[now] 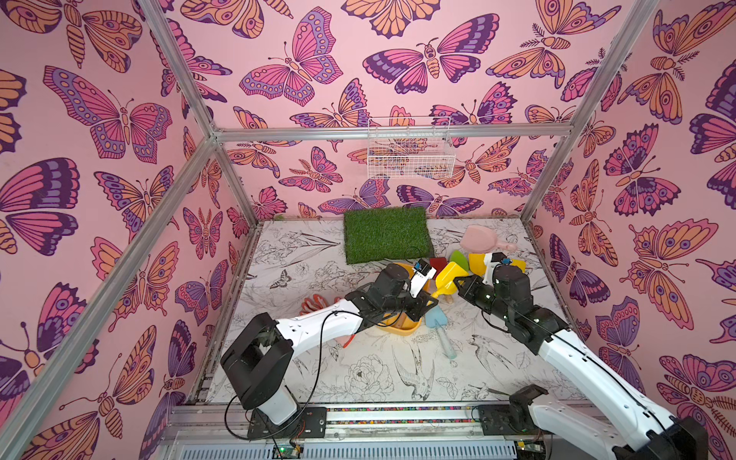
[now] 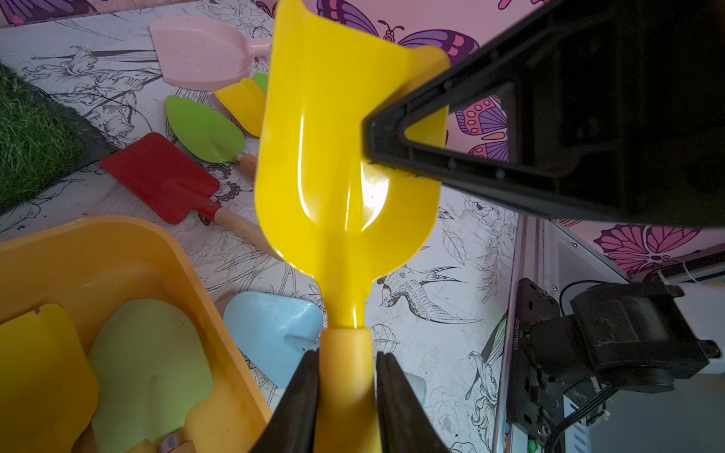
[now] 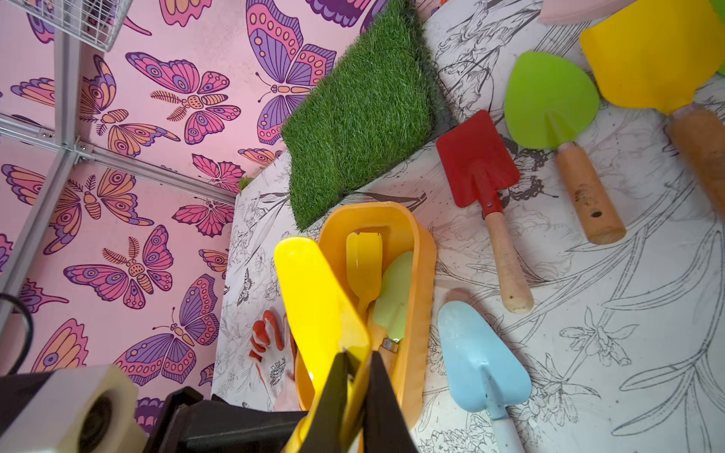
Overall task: Take the shovel out of the storage box
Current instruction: Place the shovel at the center of the board.
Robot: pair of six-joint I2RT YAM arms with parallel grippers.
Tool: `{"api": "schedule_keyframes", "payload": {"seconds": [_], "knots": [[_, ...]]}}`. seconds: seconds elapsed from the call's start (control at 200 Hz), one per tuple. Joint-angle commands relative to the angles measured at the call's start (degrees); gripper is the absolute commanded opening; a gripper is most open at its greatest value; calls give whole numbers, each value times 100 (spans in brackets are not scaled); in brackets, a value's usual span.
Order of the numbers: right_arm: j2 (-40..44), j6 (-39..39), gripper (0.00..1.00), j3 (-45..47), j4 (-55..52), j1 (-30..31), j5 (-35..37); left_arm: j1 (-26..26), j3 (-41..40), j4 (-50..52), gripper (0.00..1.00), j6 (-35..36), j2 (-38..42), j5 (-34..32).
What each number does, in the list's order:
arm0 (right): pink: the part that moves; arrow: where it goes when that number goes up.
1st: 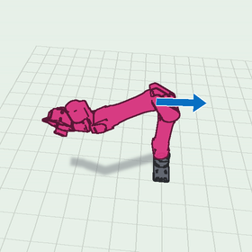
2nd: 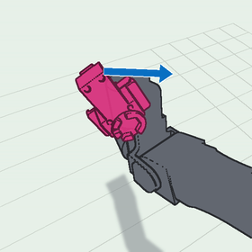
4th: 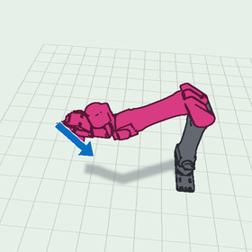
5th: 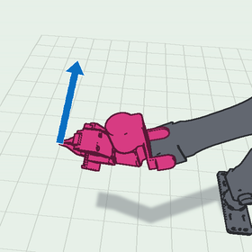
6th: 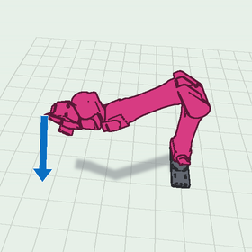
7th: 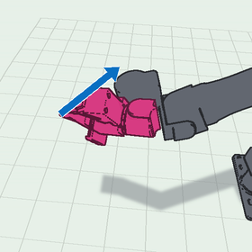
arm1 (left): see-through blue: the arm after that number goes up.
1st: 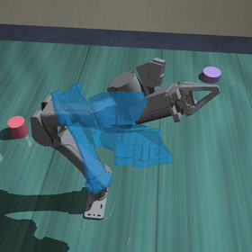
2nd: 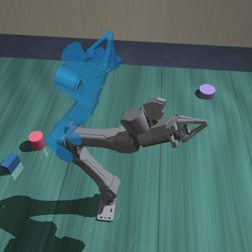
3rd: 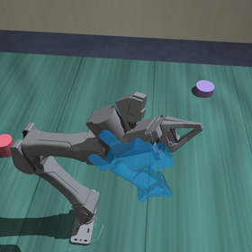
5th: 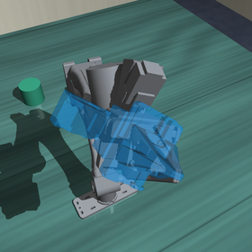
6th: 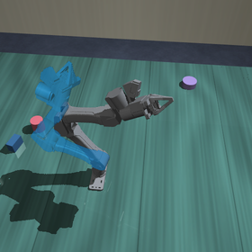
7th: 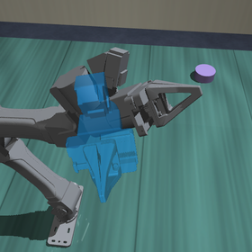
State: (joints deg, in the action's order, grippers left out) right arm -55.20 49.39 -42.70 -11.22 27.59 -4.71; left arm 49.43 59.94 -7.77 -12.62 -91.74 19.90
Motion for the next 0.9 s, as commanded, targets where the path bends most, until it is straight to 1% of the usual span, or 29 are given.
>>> {"api": "schedule_keyframes", "payload": {"seconds": [0.0,0.075,0.12,0.205,0.275,0.371,0.496,0.631,0.711,0.896], "knots": [[53,-312,0,-274,-142,51,153,14,49,-145,25,26,-12,30],[45,-447,0,-265,-182,53,241,1,-12,-144,42,-28,49,-78],[36,-542,0,-274,-245,53,321,-16,-53,-148,50,-70,103,-86],[3,-808,0,-307,-451,20,389,-36,-171,-146,63,-138,224,-105],[-41,-1020,0,-342,-639,-62,379,-69,-276,-141,68,-164,329,-99],[-79,-1321,0,-362,-832,-263,186,-134,-430,-137,73,-214,481,-91],[-87,-1918,0,-406,-1148,-604,-94,-218,-570,-21,75,-277,635,-79],[-53,-2940,0,-441,-1482,-881,-356,-288,-654,152,75,-310,728,-101],[-69,-3477,0,-496,-1752,-904,-317,-319,-703,169,75,-342,779,-123],[-222,-4285,0,-599,-2279,-925,37,-355,-738,293,75,-346,822,-200]]}}
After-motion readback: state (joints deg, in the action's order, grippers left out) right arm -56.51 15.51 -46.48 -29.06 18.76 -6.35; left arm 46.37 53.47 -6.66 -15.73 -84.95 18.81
